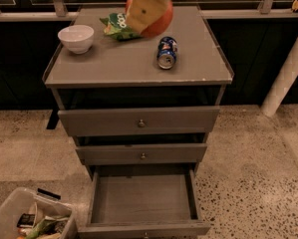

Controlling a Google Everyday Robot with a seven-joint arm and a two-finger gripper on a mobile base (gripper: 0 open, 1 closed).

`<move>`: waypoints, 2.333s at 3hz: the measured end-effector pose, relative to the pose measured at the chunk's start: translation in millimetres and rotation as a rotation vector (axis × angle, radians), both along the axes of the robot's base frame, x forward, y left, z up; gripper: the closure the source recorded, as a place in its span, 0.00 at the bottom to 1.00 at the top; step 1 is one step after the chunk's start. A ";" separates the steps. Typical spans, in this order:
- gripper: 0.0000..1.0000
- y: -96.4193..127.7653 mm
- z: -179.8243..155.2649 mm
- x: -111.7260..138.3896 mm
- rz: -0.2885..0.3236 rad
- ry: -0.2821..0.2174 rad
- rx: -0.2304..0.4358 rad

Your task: Place apple into bottom drawer

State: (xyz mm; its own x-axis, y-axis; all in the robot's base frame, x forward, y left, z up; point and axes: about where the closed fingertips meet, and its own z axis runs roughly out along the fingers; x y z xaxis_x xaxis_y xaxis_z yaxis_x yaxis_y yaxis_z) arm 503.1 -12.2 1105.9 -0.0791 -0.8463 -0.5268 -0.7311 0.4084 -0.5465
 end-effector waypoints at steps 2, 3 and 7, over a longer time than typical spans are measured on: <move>1.00 -4.3 36.5 -3.2 -0.010 -0.060 -0.021; 1.00 -16.5 52.6 6.7 0.022 -0.074 0.001; 1.00 -136.7 10.0 99.4 0.020 0.074 -0.072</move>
Offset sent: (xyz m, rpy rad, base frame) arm -0.0028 -0.0041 0.0360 -0.0206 -0.0591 -0.0095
